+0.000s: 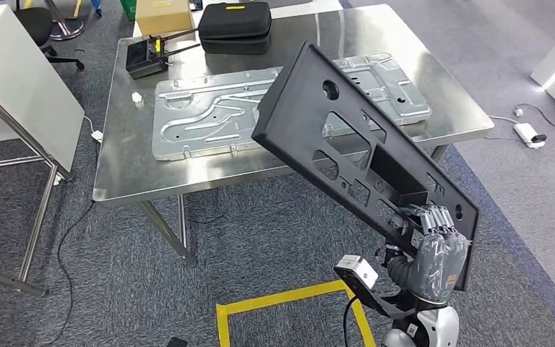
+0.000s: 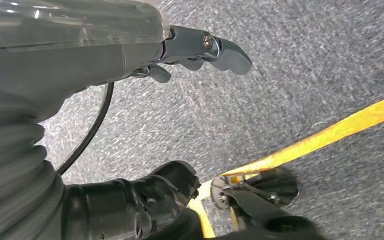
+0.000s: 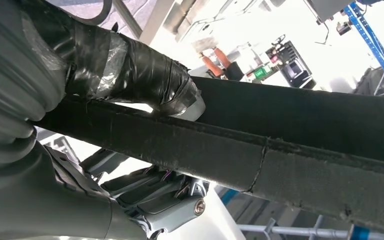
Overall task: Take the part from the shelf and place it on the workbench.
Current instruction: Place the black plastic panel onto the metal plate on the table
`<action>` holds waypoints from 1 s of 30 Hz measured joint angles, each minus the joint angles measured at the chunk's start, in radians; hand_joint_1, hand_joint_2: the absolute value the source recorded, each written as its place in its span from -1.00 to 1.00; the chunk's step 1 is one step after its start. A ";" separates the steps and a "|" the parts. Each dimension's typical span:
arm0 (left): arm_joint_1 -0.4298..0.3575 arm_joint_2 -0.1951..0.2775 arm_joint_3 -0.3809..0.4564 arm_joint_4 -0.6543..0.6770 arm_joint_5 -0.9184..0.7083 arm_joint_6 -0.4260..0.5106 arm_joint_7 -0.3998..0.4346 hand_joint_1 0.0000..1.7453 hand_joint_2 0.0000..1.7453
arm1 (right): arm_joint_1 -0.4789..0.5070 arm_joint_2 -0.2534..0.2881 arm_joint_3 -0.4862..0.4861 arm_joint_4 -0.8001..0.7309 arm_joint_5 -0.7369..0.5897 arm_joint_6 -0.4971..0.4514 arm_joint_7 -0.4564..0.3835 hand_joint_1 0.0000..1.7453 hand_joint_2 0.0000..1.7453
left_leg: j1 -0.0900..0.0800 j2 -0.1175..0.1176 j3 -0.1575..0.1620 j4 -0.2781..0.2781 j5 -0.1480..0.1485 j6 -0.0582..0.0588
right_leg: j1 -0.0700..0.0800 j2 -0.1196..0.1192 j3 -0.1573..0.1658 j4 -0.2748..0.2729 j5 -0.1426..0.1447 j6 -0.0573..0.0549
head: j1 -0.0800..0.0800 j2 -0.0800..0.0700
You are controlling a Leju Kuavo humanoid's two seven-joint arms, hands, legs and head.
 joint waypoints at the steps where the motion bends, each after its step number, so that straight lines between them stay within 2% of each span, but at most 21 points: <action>1: -0.001 0.000 0.000 0.000 0.000 0.000 0.000 -1.00 1.00 | 0.000 -0.001 0.001 0.000 -0.001 0.000 0.000 1.00 1.00 | -0.002 0.000 0.019 -0.041 0.010 0.005 | 0.002 0.000 0.000 0.001 -0.001 0.005 | 0.000 0.000; 4: -0.002 0.000 0.000 0.000 0.000 0.000 0.000 -1.00 1.00 | 0.000 -0.003 0.004 0.001 -0.006 0.000 0.000 1.00 1.00 | -0.005 -0.001 0.028 -0.063 0.012 0.021 | 0.004 0.000 -0.001 0.000 -0.001 0.021 | 0.000 0.000; 6: -0.001 -0.001 0.000 0.000 0.001 0.000 -0.001 -1.00 1.00 | 0.000 -0.004 0.006 0.001 -0.005 0.000 0.001 1.00 1.00 | -0.002 0.000 0.031 -0.072 0.018 0.035 | 0.001 0.000 -0.010 0.024 -0.022 0.032 | 0.001 0.000; 7: -0.002 -0.001 0.000 0.000 0.001 0.000 -0.001 -1.00 1.00 | 0.000 -0.004 0.006 0.001 -0.003 0.000 0.000 1.00 1.00 | 0.000 0.001 0.032 -0.076 0.021 0.041 | 0.000 -0.001 -0.027 0.063 -0.047 0.036 | 0.001 0.000; 9: -0.002 -0.001 0.000 0.000 0.001 0.000 -0.002 -1.00 1.00 | 0.002 -0.005 0.005 0.001 0.006 0.000 -0.002 1.00 1.00 | -0.001 0.002 0.031 -0.076 0.021 0.047 | -0.001 -0.001 -0.086 0.190 -0.111 0.042 | 0.001 0.000; 10: -0.002 -0.001 0.000 0.000 0.001 0.000 -0.002 -1.00 1.00 | 0.004 -0.005 0.004 0.001 0.012 0.000 -0.003 1.00 1.00 | -0.002 0.002 0.030 -0.075 0.021 0.047 | -0.002 -0.001 -0.114 0.247 -0.131 0.044 | 0.001 0.000; 11: -0.002 -0.001 0.000 0.000 0.001 0.000 -0.002 -1.00 1.00 | 0.006 -0.005 0.003 0.001 0.018 0.000 -0.003 1.00 1.00 | -0.002 0.002 0.030 -0.074 0.020 0.047 | -0.002 -0.001 -0.130 0.277 -0.132 0.045 | 0.001 0.000; 12: -0.002 -0.001 0.000 0.000 0.001 -0.001 -0.002 -1.00 1.00 | 0.008 -0.005 0.002 0.001 0.024 0.000 -0.003 1.00 1.00 | -0.002 0.000 0.030 -0.073 0.020 0.047 | -0.003 -0.001 -0.126 0.266 -0.114 0.045 | 0.001 0.000; 14: -0.002 -0.002 0.000 0.000 0.002 -0.001 -0.002 -1.00 1.00 | 0.008 -0.005 -0.002 0.000 0.031 0.000 -0.003 1.00 1.00 | -0.002 -0.005 0.032 -0.069 0.017 0.044 | -0.003 0.002 -0.070 0.147 -0.045 0.040 | 0.001 0.000; 16: -0.003 -0.003 0.000 0.000 0.002 -0.002 -0.003 -1.00 1.00 | 0.009 -0.005 -0.004 -0.001 0.035 0.000 -0.003 1.00 1.00 | -0.005 -0.011 0.028 -0.062 0.013 0.037 | -0.001 0.013 -0.018 0.035 -0.004 0.034 | 0.001 0.000; 18: -0.003 -0.003 0.000 0.000 0.002 -0.003 -0.004 -1.00 1.00 | 0.010 -0.005 -0.005 -0.002 0.037 0.000 -0.003 1.00 1.00 | -0.006 -0.016 0.024 -0.060 0.013 0.027 | 0.004 0.018 -0.009 0.009 -0.003 0.027 | 0.000 0.000; 20: -0.003 -0.003 0.000 0.000 0.003 -0.003 -0.005 -1.00 1.00 | 0.011 -0.005 -0.006 -0.002 0.037 0.000 -0.004 1.00 1.00 | -0.006 -0.019 0.024 -0.060 0.012 0.016 | 0.001 0.011 -0.008 0.003 0.001 0.015 | 0.000 0.000; 21: -0.003 -0.003 0.000 0.000 0.003 -0.003 -0.005 -1.00 1.00 | 0.011 -0.005 -0.007 -0.003 0.036 0.000 -0.005 1.00 1.00 | -0.006 -0.018 0.018 -0.045 0.000 0.011 | -0.003 0.007 -0.006 -0.002 0.004 0.007 | -0.001 0.000; 23: -0.003 -0.002 0.000 0.000 0.003 -0.003 -0.007 -1.00 1.00 | 0.011 -0.005 -0.007 -0.004 0.032 0.000 -0.006 1.00 1.00 | -0.003 -0.014 -0.021 0.042 -0.054 0.001 | -0.006 -0.002 -0.003 -0.009 0.008 -0.004 | -0.003 0.000; 25: -0.002 -0.002 0.000 0.000 0.004 -0.005 -0.008 -1.00 1.00 | 0.012 -0.005 -0.008 -0.004 0.026 0.000 -0.006 1.00 1.00 | -0.001 -0.010 -0.082 0.173 -0.113 -0.007 | -0.004 -0.009 -0.005 -0.008 0.008 -0.008 | -0.004 0.000; 26: 0.000 -0.002 0.000 0.000 0.004 -0.006 -0.008 -1.00 1.00 | 0.013 -0.005 -0.008 -0.004 0.025 0.000 -0.006 1.00 1.00 | 0.000 -0.009 -0.099 0.212 -0.121 -0.009 | -0.004 -0.011 -0.005 -0.007 0.007 -0.008 | -0.004 0.000; 27: 0.001 -0.002 0.000 0.000 0.004 -0.007 -0.008 -1.00 1.00 | 0.014 -0.005 -0.008 -0.004 0.024 0.000 -0.007 1.00 1.00 | 0.000 -0.007 -0.099 0.212 -0.109 -0.010 | -0.004 -0.012 -0.005 -0.005 0.006 -0.008 | -0.004 0.000; 28: 0.002 -0.002 0.000 0.000 0.004 -0.007 -0.009 -1.00 1.00 | 0.014 -0.005 -0.008 -0.004 0.024 0.000 -0.007 1.00 1.00 | 0.000 -0.006 -0.077 0.171 -0.080 -0.010 | -0.004 -0.013 -0.005 -0.004 0.005 -0.007 | -0.004 0.000; 30: 0.001 -0.002 0.000 0.000 0.005 -0.008 -0.009 -1.00 1.00 | 0.014 -0.005 -0.009 -0.004 0.024 0.000 -0.009 1.00 1.00 | -0.001 -0.003 -0.006 0.032 -0.018 -0.003 | -0.002 -0.013 -0.002 -0.001 0.002 -0.003 | -0.004 0.000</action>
